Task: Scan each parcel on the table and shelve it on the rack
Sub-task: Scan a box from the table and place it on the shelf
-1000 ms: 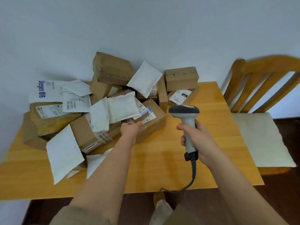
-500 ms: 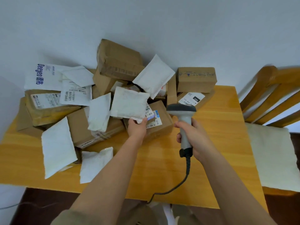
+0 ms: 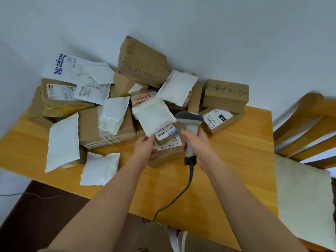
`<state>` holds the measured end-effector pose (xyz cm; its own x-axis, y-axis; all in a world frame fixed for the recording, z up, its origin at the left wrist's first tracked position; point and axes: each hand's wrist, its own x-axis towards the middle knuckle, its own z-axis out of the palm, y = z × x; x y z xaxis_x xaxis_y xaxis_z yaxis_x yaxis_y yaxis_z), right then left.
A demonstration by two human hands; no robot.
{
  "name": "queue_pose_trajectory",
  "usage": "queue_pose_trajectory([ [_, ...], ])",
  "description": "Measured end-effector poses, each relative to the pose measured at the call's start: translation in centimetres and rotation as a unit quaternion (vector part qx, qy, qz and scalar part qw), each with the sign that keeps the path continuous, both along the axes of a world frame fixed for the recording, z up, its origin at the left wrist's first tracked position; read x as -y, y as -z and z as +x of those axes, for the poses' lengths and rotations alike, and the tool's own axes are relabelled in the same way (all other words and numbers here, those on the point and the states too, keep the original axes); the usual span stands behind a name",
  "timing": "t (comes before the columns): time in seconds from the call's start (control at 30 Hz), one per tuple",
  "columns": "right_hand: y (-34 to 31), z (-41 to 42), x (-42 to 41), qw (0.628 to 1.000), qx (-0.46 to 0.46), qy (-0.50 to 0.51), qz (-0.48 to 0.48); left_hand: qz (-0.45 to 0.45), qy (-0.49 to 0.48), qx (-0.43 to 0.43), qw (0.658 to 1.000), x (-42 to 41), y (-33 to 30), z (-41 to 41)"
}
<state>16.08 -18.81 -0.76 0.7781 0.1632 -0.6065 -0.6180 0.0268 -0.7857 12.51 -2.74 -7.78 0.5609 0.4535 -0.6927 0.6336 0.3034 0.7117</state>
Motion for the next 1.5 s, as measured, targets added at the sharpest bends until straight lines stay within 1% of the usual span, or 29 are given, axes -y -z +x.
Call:
queue_pose_trajectory([
  [0.1, 1.0, 1.6, -0.6, 1.0, -0.009, -0.014, 0.017, -0.056, -0.04, 0.024, 0.997, 0.1, -0.2, 0.4],
  [0.23, 2.0, 2.6, -1.5, 0.997, -0.033, -0.052, 0.039, -0.123, -0.063, 0.012, 0.99, 0.0, -0.4, 0.5],
  [0.3, 2.2, 2.4, -1.5, 0.997, -0.028, -0.063, 0.025, -0.133, -0.056, 0.012, 0.99, -0.2, -0.6, 0.3],
  [0.37, 2.4, 1.9, -1.1, 0.998, -0.015, -0.061, 0.011, -0.122, -0.04, 0.011, 0.992, -0.6, -1.2, 0.1],
  [0.47, 2.3, 1.0, -0.5, 0.998, -0.005, -0.052, 0.022, -0.13, -0.014, -0.004, 0.991, -1.2, -2.3, -0.3],
  [0.6, 1.7, -0.2, -0.7, 0.997, -0.003, -0.071, 0.026, -0.165, -0.06, 0.02, 0.984, -0.9, -3.9, -0.8],
  [0.67, 1.1, -0.3, -0.6, 0.998, 0.002, -0.061, 0.025, -0.164, -0.064, 0.021, 0.984, -1.1, -4.6, -0.6],
  [0.77, 0.1, 0.1, 0.2, 0.999, 0.017, -0.008, 0.037, -0.13, 0.007, -0.003, 0.991, -1.9, -6.1, -0.9],
  [0.83, -1.0, 0.4, 0.9, 0.998, 0.035, 0.015, 0.046, -0.095, 0.054, -0.002, 0.994, -2.8, -7.1, -1.0],
  [0.9, -2.0, 0.7, 1.4, 0.998, 0.057, 0.007, 0.034, -0.068, 0.099, 0.014, 0.993, -3.4, -8.3, -1.0],
  [0.97, -2.9, 0.7, 1.9, 0.998, 0.062, -0.02, 0.023, -0.06, 0.14, 0.031, 0.988, -3.7, -9.2, -0.8],
  [1.07, -3.6, 0.2, 2.2, 0.997, 0.039, -0.062, 0.023, -0.064, 0.15, 0.06, 0.985, -3.7, -10.6, -0.7],
  [1.2, -4.1, -0.6, 2.6, 0.996, 0.025, -0.082, 0.02, -0.106, 0.097, 0.12, 0.982, -3.3, -11.8, -0.1],
  [1.27, -4.4, -0.9, 2.7, 0.997, 0.018, -0.052, 0.045, -0.124, 0.074, 0.138, 0.98, -3.0, -12.0, 0.2],
  [1.37, -4.9, -1.2, 2.5, 0.993, -0.003, 0.055, 0.107, -0.119, 0.071, 0.131, 0.982, -2.0, -11.9, 0.1],
  [1.43, -5.1, -1.3, 2.3, 0.985, -0.01, 0.115, 0.128, -0.13, 0.126, 0.103, 0.978, -1.2, -11.9, -0.4],
  [1.5, -5.2, -1.5, 2.0, 0.983, -0.008, 0.137, 0.124, -0.151, 0.189, 0.092, 0.966, 0.0, -11.8, -0.7],
])
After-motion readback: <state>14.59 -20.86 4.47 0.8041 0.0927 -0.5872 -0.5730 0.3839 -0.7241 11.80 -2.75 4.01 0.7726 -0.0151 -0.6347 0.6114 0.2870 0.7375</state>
